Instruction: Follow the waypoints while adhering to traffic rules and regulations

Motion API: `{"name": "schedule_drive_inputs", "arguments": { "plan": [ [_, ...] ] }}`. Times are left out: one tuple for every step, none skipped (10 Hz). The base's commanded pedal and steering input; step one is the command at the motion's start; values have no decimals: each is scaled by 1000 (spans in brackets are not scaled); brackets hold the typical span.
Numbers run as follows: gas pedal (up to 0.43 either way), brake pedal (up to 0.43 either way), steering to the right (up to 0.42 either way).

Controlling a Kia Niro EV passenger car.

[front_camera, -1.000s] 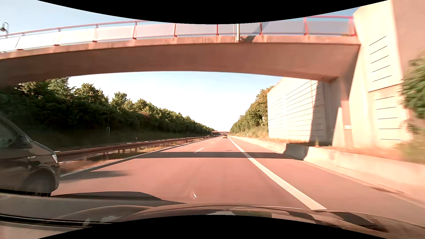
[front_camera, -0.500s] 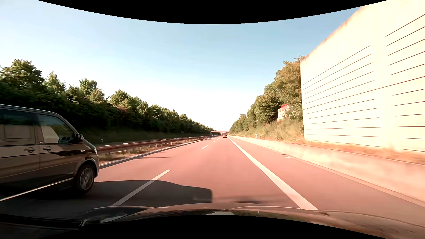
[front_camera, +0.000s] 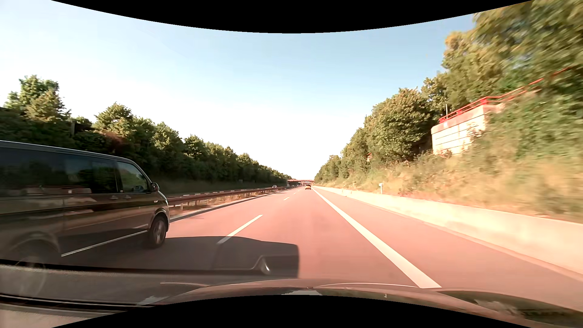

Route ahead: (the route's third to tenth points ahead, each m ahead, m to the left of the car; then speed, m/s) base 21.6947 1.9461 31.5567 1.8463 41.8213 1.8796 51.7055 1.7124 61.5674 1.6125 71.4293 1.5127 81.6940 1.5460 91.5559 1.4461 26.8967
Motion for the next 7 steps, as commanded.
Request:
{"name": "schedule_drive_inputs", "arguments": {
  "plan": [
    [220,6,1],
    [228,6,1],
    [228,6,1],
    [240,6,1],
    [248,6,1],
    [248,6,1],
    [248,6,1]
  ]
}}
